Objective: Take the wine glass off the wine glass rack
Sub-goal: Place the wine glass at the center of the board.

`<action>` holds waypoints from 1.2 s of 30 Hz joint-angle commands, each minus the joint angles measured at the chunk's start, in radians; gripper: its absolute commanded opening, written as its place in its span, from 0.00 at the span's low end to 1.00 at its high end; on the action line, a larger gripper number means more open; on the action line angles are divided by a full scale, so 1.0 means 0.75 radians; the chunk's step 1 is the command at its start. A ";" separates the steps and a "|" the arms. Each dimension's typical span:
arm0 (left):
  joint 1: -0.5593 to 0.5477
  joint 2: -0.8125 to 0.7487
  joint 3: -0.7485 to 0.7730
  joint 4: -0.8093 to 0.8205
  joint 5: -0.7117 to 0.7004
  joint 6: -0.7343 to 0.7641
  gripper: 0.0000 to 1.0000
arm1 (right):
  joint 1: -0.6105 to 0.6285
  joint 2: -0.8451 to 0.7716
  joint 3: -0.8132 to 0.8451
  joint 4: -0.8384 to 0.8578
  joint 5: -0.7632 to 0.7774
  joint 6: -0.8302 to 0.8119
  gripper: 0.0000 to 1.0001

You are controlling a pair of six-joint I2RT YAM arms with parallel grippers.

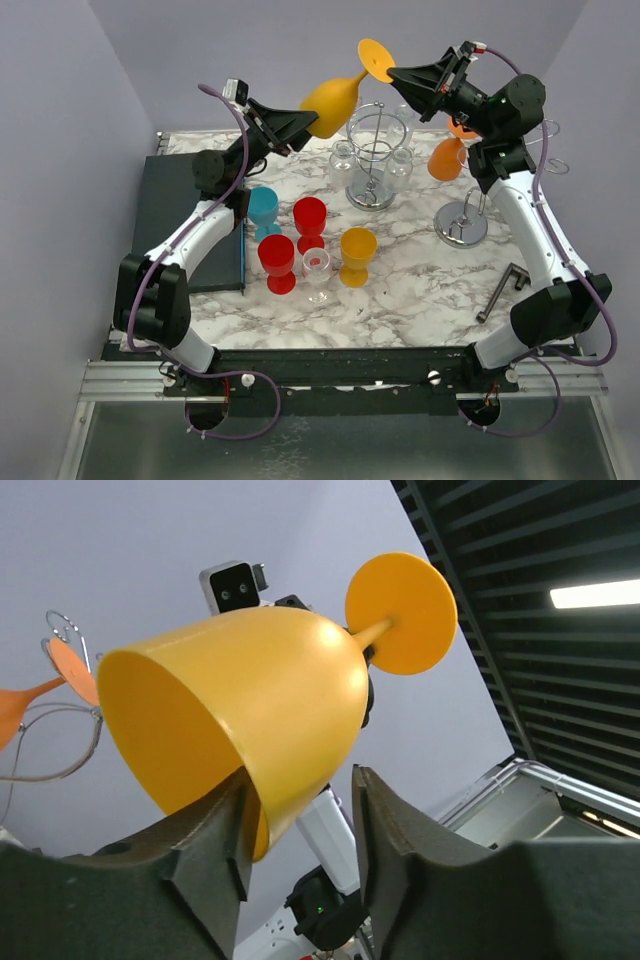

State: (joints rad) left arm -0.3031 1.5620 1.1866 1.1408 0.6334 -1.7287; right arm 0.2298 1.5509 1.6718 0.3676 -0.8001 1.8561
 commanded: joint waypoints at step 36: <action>-0.100 -0.428 0.259 -1.512 0.024 0.928 0.00 | 0.014 -0.361 0.126 -1.147 0.777 -1.278 1.00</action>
State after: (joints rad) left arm -0.3222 1.2892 1.2922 0.3614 0.6659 -1.2697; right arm 0.2356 1.3064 1.6917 -0.3511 -0.3592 1.0664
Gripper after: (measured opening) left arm 0.029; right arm 0.997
